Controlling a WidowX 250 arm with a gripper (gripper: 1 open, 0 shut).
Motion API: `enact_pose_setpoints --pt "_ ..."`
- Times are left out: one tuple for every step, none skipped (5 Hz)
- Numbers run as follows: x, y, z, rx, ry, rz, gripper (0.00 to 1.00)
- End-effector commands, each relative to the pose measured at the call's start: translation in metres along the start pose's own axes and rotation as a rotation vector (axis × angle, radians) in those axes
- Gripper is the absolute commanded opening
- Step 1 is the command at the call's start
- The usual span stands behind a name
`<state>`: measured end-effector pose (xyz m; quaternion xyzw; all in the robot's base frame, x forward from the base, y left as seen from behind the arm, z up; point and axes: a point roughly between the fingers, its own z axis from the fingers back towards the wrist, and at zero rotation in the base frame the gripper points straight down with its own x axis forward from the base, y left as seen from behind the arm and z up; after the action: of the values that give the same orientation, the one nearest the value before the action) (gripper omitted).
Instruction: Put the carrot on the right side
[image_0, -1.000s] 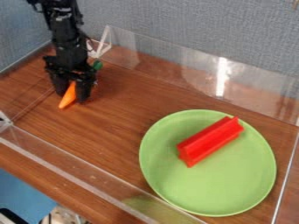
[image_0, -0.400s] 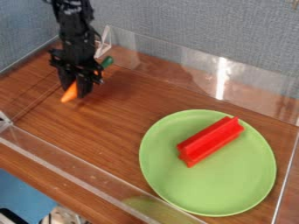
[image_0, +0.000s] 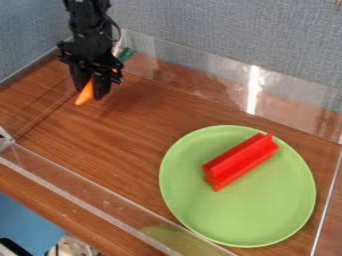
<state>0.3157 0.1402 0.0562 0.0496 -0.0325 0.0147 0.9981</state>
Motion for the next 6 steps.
enact_pose_setpoints --pt "0.012 0.006 0.007 -0.007 -0.057 0.002 0.0" --pt "0.015 0.008 0.005 -0.013 -0.061 -0.012 0.0" --pt "0.015 0.008 0.011 0.003 -0.056 0.03 0.0" --pt "0.014 0.005 0.018 0.014 -0.054 0.072 0.0" --pt "0.026 0.002 0.006 0.018 -0.061 0.063 0.0" --pt "0.037 -0.001 -0.012 0.01 -0.062 0.056 0.0"
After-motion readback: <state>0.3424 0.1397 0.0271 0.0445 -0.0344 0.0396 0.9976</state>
